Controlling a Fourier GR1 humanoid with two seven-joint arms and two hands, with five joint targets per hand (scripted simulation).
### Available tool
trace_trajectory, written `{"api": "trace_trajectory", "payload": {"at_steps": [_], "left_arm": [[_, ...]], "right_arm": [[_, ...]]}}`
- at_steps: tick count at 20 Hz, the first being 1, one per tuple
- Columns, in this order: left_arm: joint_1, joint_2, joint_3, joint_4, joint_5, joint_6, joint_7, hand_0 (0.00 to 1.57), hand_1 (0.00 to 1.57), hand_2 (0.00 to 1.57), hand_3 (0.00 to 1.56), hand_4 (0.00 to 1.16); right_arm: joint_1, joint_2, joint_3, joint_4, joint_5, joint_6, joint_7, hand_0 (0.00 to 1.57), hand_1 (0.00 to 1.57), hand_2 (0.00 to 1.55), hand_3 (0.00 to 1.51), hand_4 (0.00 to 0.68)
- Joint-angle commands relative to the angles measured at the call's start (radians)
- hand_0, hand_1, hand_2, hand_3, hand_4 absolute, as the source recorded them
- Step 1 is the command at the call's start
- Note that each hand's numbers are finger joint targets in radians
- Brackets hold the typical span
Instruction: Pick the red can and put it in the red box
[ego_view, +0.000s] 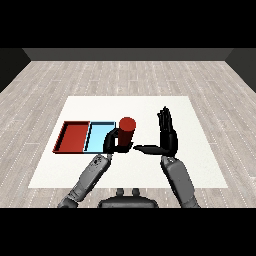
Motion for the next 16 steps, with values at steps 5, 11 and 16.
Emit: {"api": "trace_trajectory", "payload": {"at_steps": [5, 11, 16], "left_arm": [[-0.041, 0.104, 0.127, 0.005, -0.026, -0.035, 0.058, 1.57, 1.57, 1.57, 1.46, 1.14], [-0.075, 0.246, 0.237, 0.059, -0.064, -0.01, 0.176, 1.57, 1.57, 1.57, 1.47, 1.12], [-0.069, 0.416, 0.334, 0.149, -0.064, -0.1, 0.199, 1.57, 1.57, 1.55, 1.47, 1.14]], "right_arm": [[0.237, -0.117, -0.167, -0.112, -0.108, 0.107, -0.08, 0.0, 0.0, 0.0, 0.0, 0.0], [0.328, -0.106, -0.18, -0.063, -0.102, 0.126, -0.163, 0.0, 0.0, 0.0, 0.0, 0.0], [0.3, -0.099, -0.226, 0.01, -0.116, 0.134, -0.187, 0.0, 0.0, 0.0, 0.0, 0.0]]}}
